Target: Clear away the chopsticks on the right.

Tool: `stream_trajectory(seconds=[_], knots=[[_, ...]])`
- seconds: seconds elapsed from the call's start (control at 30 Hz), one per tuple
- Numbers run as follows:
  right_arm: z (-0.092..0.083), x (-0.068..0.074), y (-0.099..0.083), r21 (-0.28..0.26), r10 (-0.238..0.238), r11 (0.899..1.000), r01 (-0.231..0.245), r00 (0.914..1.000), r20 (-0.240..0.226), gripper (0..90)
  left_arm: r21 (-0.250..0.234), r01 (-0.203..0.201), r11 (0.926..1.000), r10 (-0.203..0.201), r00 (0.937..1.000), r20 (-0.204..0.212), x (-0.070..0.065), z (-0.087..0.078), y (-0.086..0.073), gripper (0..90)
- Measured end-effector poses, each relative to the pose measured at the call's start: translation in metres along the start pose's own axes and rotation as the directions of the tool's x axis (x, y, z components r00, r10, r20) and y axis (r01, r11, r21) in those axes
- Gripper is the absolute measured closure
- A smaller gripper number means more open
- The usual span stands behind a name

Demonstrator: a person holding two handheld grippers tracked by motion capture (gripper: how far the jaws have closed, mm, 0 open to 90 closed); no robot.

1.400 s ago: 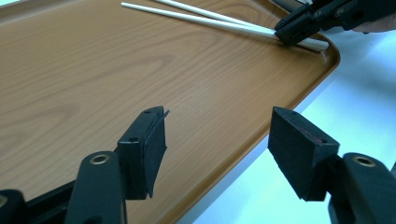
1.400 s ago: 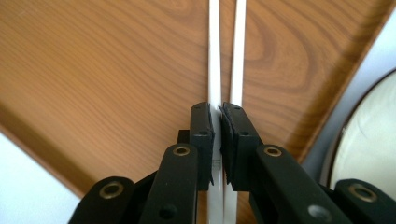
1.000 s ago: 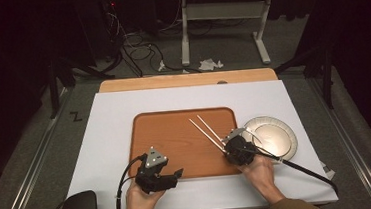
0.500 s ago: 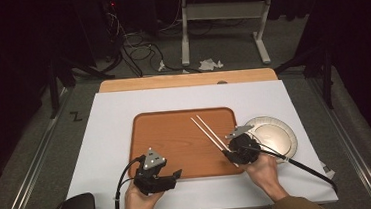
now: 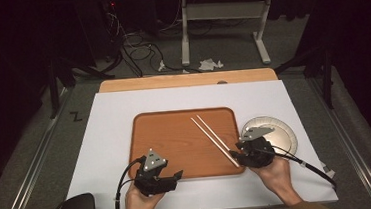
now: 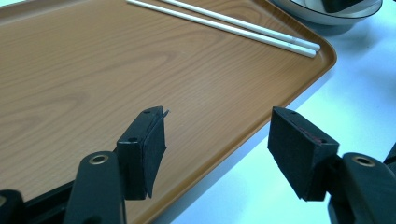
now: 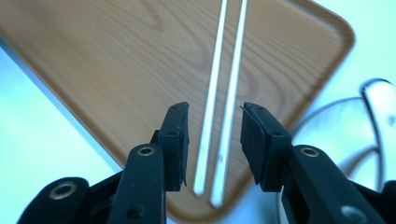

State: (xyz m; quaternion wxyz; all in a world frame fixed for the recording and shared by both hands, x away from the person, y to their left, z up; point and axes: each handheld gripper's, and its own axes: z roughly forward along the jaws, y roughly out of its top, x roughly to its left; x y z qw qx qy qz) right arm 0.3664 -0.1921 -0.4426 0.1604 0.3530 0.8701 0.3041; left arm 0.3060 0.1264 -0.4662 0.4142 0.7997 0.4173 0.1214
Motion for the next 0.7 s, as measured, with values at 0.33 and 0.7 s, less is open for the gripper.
stream_trajectory(seconds=[0.33, 0.7], knots=[[-0.018, -0.002, -0.019, -0.036, 0.010, 0.999, -0.010, 0.9999, -0.004, 61.4, -0.003, -0.004, 1.0000, 0.004, 1.0000, 0.009, -0.002, -0.001, -0.001, 36.7], [-0.014, 0.009, -0.038, -0.026, -0.027, 0.999, 0.027, 0.9994, -0.019, 60.8, 0.006, -0.014, 0.9999, 0.014, 0.9998, 0.017, -0.004, 0.000, -0.001, 36.6]])
